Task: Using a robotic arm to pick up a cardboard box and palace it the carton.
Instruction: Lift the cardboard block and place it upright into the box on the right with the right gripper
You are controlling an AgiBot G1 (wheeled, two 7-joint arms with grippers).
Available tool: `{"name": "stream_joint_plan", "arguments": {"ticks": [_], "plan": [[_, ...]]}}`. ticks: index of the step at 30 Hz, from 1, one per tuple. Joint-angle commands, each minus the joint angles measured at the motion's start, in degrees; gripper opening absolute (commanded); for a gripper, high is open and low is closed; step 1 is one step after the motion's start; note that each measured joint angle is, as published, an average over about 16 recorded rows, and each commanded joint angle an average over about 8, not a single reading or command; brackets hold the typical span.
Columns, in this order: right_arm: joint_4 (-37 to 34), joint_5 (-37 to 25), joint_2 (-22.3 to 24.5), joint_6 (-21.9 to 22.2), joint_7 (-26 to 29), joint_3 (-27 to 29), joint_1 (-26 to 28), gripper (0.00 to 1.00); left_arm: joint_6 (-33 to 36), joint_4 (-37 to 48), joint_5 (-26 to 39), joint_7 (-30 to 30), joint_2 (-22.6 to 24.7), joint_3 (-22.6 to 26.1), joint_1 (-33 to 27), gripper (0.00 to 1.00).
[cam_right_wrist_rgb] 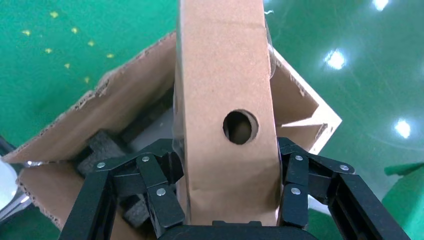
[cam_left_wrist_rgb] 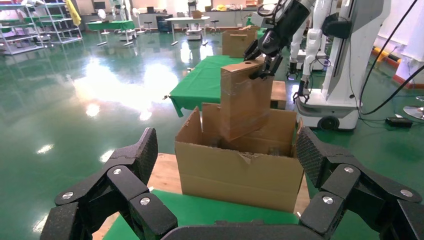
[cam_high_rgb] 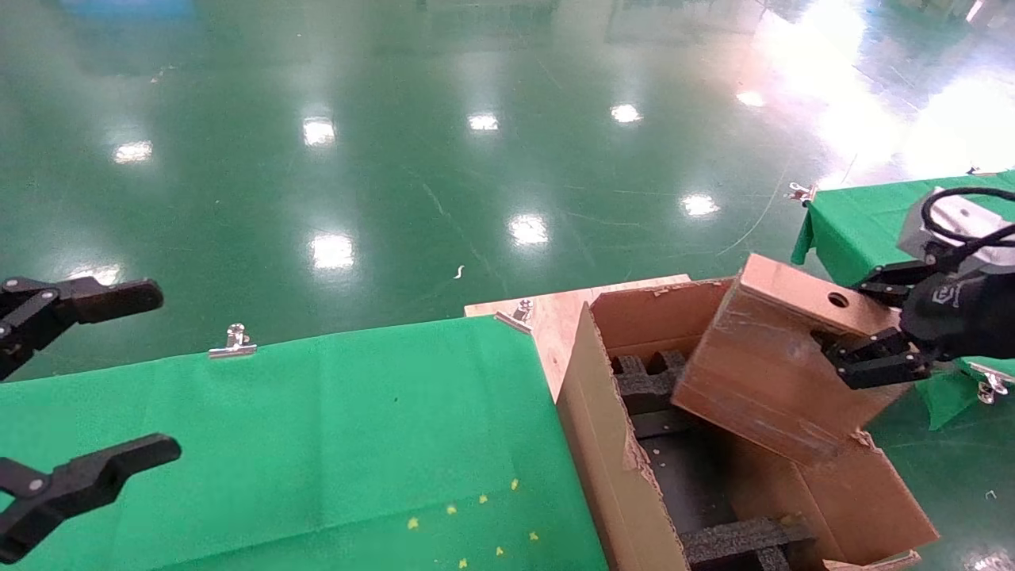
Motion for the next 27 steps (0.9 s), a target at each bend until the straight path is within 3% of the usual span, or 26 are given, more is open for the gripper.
{"name": "stream_joint_plan", "arguments": {"ticks": [1, 13, 27], "plan": [[1.0, 0.6, 0.6, 1.2, 0.7, -0.3, -0.6, 0.00, 0.0, 0.0, 0.0, 0.0, 0.0, 0.0, 0.0, 1.00], [0.8, 0.7, -0.1, 2.2, 2.6, -0.9, -1.8, 0.00, 0.0, 0.0, 0.0, 0.0, 0.0, 0.0, 0.0, 1.00], [13.9, -2.4, 5.5, 21.2, 29.0, -7.1, -10.9, 0.00, 0.0, 0.0, 0.0, 0.0, 0.0, 0.0, 0.0, 1.00]]}}
